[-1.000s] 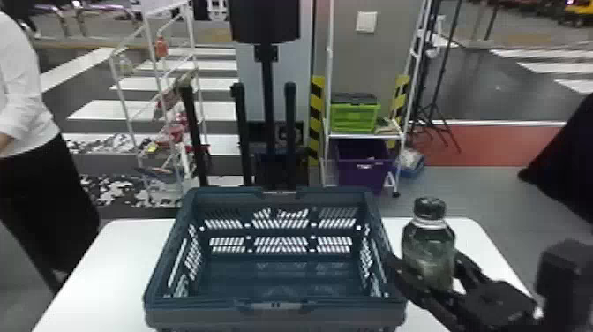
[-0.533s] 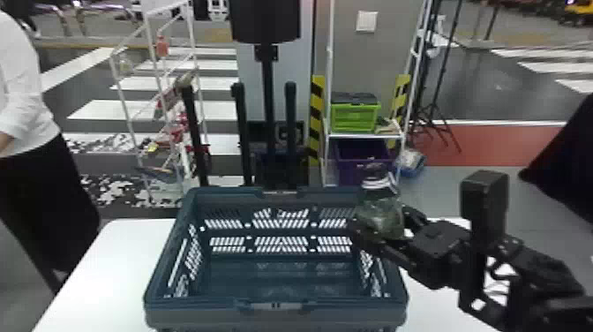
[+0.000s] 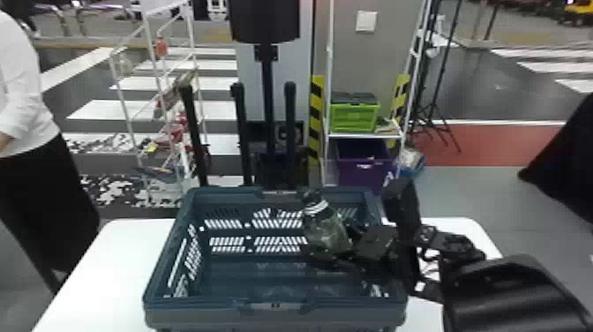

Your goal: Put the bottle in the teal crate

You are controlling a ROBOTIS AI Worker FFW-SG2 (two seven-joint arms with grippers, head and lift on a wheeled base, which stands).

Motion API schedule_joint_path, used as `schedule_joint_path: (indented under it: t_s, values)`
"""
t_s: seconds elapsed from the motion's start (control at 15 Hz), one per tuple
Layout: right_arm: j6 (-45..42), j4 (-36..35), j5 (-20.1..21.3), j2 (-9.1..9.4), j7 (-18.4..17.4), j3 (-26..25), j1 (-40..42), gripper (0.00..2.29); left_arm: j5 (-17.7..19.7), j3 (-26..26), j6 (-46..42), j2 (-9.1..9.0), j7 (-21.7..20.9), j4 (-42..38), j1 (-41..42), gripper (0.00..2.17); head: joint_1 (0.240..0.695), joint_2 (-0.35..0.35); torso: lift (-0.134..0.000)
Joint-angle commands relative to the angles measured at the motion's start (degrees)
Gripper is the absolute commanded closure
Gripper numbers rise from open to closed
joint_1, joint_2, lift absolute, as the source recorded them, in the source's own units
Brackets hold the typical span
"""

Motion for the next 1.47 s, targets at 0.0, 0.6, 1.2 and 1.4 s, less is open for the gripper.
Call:
schedule_joint_path:
  t_s: [0.0, 0.6, 1.2, 1.4]
  values:
    - [-1.12, 7.5, 4.54, 0.5, 1.52, 2.16, -4.85, 2.16, 0.0, 0.0, -2.6, -0.76, 0.0, 1.58, -0.08, 0.1, 0.499, 0.0, 0.0]
    - [-5.87, 35.36, 8.85, 0.5, 5.65, 9.81, -21.37, 2.16, 0.09, 1.49, -14.73, -5.68, -1.05, 8.79, -1.23, 0.1, 0.499, 0.0, 0.0]
    - [-6.57, 46.7, 6.92, 0.5, 3.45, 18.69, -27.79, 2.14, 0.0, 1.32, -16.13, -7.35, -1.23, 11.42, -2.98, 0.1, 0.499, 0.0, 0.0]
    - [-5.87, 46.87, 6.21, 0.5, 2.92, 18.6, -28.4, 1.66, 0.0, 1.14, -16.13, -7.26, -1.23, 11.69, -3.25, 0.1, 0.499, 0.0, 0.0]
